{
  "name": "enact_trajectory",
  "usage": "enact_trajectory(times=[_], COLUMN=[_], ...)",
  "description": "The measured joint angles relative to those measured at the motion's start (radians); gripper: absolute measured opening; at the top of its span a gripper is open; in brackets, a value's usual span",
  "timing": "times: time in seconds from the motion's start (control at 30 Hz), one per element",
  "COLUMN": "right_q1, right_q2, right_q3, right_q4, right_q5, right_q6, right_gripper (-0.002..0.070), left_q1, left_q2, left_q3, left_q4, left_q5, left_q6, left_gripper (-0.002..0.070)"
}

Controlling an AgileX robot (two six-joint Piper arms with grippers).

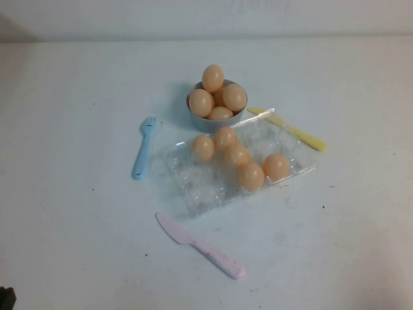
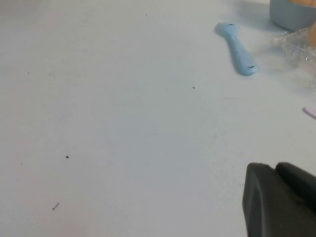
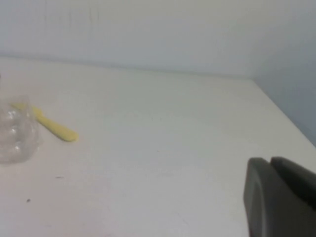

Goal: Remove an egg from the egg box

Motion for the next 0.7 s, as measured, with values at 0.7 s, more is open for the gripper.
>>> enact_trajectory(times=[0.7], right_q1=[-0.037], right_q2=[-0.047], right_q3=[0.012], right_q4=[-0.154], right_q5=[0.260], right_q6=[0.184], right_gripper=[-0.0016], left_q1=[0.000], left_q2=[0.000], left_q3=[0.000], left_q4=[0.000], left_q5=[0.000], left_q6=[0.000], left_gripper=[-0.0004])
